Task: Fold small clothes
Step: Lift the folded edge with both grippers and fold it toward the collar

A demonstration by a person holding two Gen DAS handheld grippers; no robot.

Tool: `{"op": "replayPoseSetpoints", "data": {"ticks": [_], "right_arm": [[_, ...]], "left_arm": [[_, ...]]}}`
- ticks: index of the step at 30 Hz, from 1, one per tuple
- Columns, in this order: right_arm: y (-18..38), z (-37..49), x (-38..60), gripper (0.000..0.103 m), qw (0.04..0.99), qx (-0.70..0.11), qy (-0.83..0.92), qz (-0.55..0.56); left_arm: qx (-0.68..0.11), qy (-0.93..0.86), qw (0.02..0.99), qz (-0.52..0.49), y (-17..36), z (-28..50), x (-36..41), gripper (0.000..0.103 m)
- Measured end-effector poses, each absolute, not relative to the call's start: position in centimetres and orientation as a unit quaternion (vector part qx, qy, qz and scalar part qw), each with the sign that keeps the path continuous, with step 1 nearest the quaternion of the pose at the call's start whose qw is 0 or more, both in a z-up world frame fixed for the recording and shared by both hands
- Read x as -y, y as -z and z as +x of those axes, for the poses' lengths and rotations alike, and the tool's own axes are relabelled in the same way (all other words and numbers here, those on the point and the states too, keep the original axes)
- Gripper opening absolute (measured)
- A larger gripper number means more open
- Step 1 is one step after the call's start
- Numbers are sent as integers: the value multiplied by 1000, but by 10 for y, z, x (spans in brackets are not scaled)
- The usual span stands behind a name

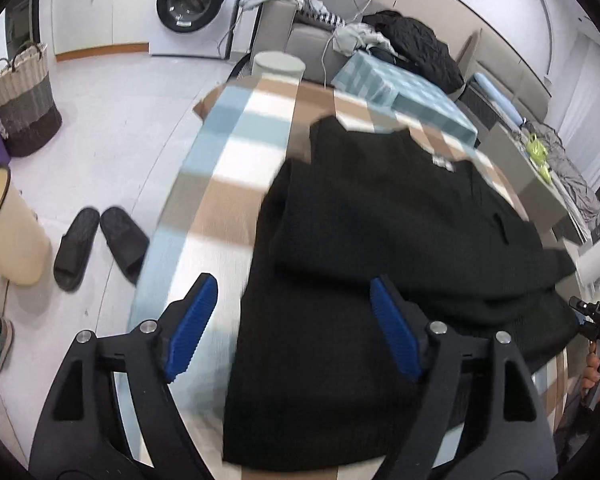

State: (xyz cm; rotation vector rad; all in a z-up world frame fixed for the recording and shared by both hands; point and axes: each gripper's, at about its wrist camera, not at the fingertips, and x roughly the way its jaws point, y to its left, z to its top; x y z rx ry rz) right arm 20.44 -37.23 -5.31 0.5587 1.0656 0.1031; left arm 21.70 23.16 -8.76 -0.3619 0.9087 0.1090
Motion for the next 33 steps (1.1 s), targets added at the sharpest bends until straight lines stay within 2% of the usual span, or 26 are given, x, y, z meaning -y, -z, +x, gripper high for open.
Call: {"op": "replayPoseSetpoints", "data": {"ticks": [10, 12, 13, 14, 17, 22, 33], "right_arm": [[67, 191, 348, 57, 828, -516, -100, 193], [68, 195, 345, 55, 833, -511, -101, 187], [68, 197, 343, 46, 837, -506, -100, 182], [67, 198, 340, 42, 840, -503, -99, 176], [68, 203, 333, 31, 844, -502, -101, 160], [76, 199, 325, 23, 841, -513, -104, 136], [76, 163, 321, 22, 837, -520, -125, 118]], "left_arm": [[-471, -24, 871, -137, 118, 201, -189, 77], [-472, -35, 872, -128, 121, 204, -183, 68], [-470, -43, 873, -119, 122, 205, -180, 56], [-468, -48, 875, -112, 122, 206, -177, 45], [-461, -37, 879, -116, 122, 204, -177, 27], [-462, -25, 880, -107, 121, 199, -173, 23], [-464, -23, 879, -103, 114, 152, -164, 23]]}}
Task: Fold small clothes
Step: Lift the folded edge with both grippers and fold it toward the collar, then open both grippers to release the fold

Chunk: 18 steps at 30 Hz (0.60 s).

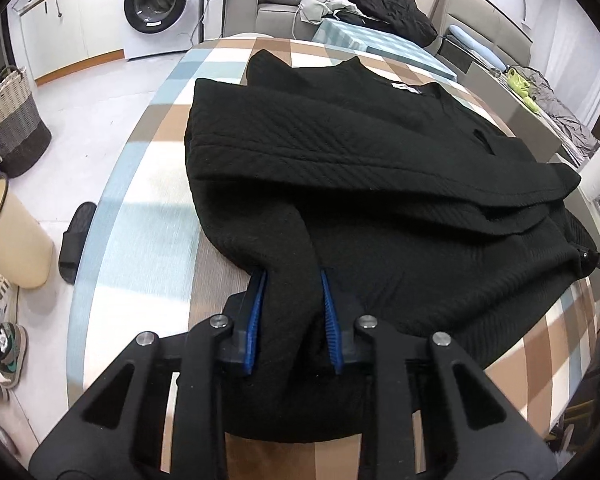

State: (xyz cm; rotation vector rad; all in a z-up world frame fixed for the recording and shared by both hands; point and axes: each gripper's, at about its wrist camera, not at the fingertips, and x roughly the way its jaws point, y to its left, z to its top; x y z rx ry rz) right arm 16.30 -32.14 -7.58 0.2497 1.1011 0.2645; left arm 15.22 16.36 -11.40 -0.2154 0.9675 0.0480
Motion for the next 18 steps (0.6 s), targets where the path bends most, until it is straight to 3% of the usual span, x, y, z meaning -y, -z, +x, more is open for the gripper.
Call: {"op": "replayPoseSetpoints", "data": {"ticks": [12, 15, 17, 18], "right_arm": [[71, 128, 318, 22, 821, -543, -143, 104], [66, 134, 322, 26, 827, -534, -134, 113], [56, 142, 328, 28, 840, -515, -122, 115], [50, 146, 331, 34, 847, -504, -118, 120]], "left_arm": [[-470, -36, 872, -129, 108, 105, -175, 26], [-467, -40, 870, -151, 104, 106, -184, 38], [-457, -52, 871, -173, 97, 108, -196, 54], [-449, -57, 873, -182, 93, 107, -198, 57]]}}
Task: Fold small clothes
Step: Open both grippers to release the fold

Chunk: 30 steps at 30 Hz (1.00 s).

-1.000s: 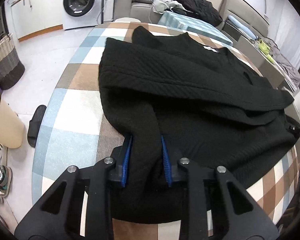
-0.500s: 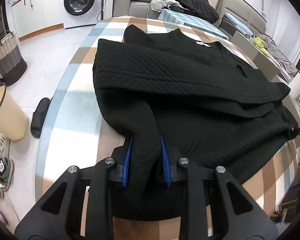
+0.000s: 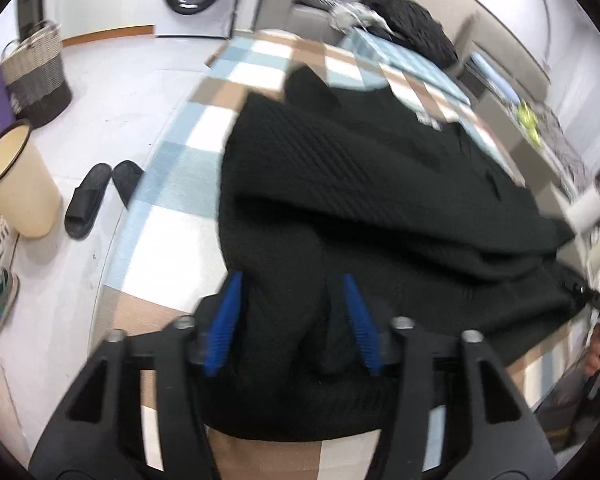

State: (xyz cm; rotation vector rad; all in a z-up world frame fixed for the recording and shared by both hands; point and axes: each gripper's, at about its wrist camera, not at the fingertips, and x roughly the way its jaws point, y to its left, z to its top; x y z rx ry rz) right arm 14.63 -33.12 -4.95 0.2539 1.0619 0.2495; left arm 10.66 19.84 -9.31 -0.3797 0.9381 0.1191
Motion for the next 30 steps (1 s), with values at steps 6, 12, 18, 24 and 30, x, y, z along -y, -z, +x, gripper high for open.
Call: {"op": "replayPoseSetpoints", "data": {"ticks": [6, 12, 18, 24, 30], "right_arm": [[19, 162, 351, 44, 875, -437, -106, 179], [19, 168, 345, 50, 852, -442, -159, 231], [47, 176, 350, 51, 830, -472, -154, 253], [59, 198, 355, 52, 829, -472, -152, 259], [55, 216, 357, 52, 832, -457, -166, 268]], "left_arm": [[-405, -59, 888, -209, 68, 114, -215, 68], [-415, -46, 882, -216, 72, 136, -219, 68], [-439, -36, 870, -221, 92, 154, -212, 68], [-431, -62, 875, -213, 96, 155, -217, 68], [-420, -64, 882, -205, 90, 167, -221, 68]]}}
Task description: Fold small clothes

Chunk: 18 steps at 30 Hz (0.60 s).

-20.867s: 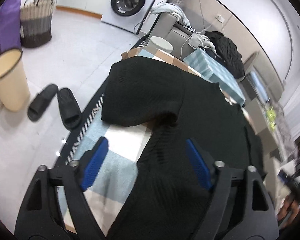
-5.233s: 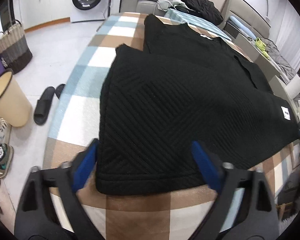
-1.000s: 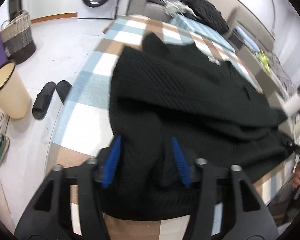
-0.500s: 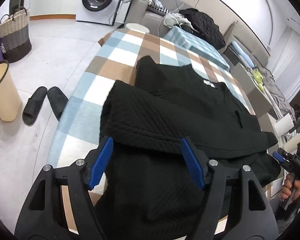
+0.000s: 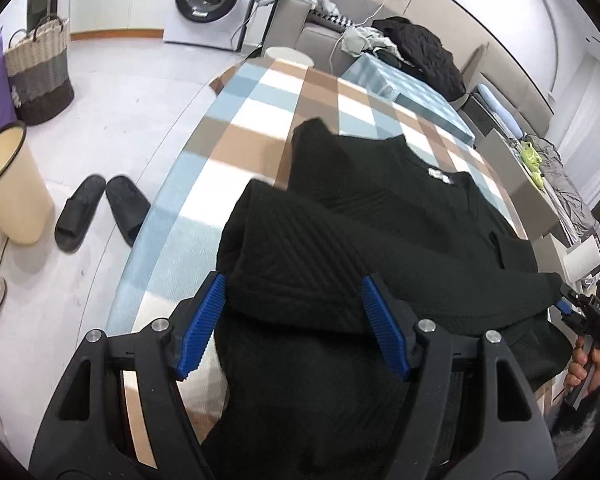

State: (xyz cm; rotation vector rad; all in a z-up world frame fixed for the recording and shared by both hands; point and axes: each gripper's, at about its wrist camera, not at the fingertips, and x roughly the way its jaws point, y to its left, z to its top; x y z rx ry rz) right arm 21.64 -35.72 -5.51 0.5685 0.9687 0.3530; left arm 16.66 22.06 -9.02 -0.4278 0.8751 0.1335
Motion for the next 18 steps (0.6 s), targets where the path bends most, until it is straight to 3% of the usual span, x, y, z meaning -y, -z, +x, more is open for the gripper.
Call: {"op": "replayPoseSetpoints", "data": {"ticks": [4, 6, 8, 9, 10, 13, 18], "right_arm": [[51, 224, 357, 52, 833, -449, -173, 273], [52, 228, 357, 52, 830, -451, -171, 281], [55, 232, 359, 51, 825, -455, -166, 289], [56, 233, 359, 46, 822, -458, -166, 294], [56, 234, 360, 33, 822, -458, -165, 297], [58, 236, 365, 5, 818, -458, -157, 311], [45, 237, 372, 3, 822, -432, -163, 333]], "left_arm": [[-418, -62, 882, -210, 88, 179, -222, 65], [-419, -66, 879, -218, 89, 184, -224, 52], [-421, -73, 876, -222, 90, 188, -226, 30], [-423, -76, 875, -222, 91, 189, -227, 24], [-423, -76, 875, -224, 91, 190, -228, 14], [-414, -65, 878, -234, 86, 188, -230, 4], [-382, -53, 891, -239, 66, 192, -230, 4]]}}
